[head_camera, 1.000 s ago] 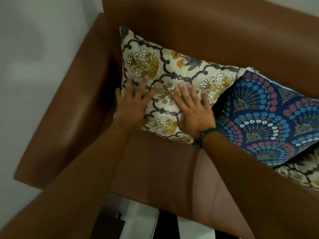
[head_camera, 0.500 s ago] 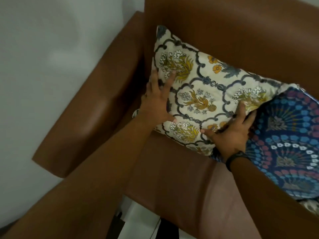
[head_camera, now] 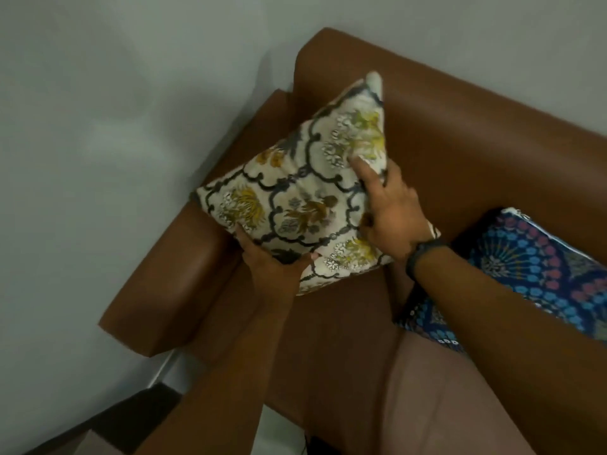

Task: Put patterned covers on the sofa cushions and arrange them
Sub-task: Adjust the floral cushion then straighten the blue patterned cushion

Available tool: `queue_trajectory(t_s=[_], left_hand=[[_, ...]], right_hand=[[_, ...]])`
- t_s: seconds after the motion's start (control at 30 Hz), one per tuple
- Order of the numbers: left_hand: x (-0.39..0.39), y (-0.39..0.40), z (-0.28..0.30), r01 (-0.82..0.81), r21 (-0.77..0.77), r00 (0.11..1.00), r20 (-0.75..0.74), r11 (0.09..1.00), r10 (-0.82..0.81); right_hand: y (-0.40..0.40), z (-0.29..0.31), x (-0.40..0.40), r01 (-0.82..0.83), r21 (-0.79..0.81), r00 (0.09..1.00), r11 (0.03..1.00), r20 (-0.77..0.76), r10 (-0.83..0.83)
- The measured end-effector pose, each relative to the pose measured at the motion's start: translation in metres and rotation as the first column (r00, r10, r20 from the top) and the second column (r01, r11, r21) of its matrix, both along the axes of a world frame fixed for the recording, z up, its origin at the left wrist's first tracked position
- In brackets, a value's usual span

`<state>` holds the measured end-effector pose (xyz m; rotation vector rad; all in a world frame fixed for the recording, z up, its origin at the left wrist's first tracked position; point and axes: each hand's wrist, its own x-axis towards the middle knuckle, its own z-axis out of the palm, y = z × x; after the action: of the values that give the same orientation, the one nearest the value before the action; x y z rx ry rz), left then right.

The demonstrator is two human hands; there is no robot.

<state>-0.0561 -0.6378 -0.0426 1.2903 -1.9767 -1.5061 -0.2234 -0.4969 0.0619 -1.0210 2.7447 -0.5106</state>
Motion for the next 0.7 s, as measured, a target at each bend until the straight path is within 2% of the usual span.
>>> queue_trajectory(t_s=[0.1,0.23,0.57,0.7], left_hand=[[-0.006,-0.005,-0.002,-0.075,0.083,0.997,0.0,0.994,0.075],[-0.019,-0.023,-0.016,-0.037,0.1,0.999,-0.018,0.994,0.039],[-0.022,-0.037,-0.038,0.116,0.113,0.985,0.116,0.987,-0.13],[-0.014,-0.03,-0.019,0.056,0.051,0.981,0.182,0.997,-0.064]], right_hand=[[-0.036,0.016,-0.016,-0.094,0.096,0.994,0.991,-0.041,0.098],[-0.057,0.012,-0.028,-0.094,0.17,0.994,0.981,-0.045,0.103],[-0.054,-0.02,-0.026,-0.016,0.178,0.998,0.984,-0.052,0.025],[-0.047,-0.01,-0.012,0.018,0.154,0.999,0.988,-0.05,-0.011]])
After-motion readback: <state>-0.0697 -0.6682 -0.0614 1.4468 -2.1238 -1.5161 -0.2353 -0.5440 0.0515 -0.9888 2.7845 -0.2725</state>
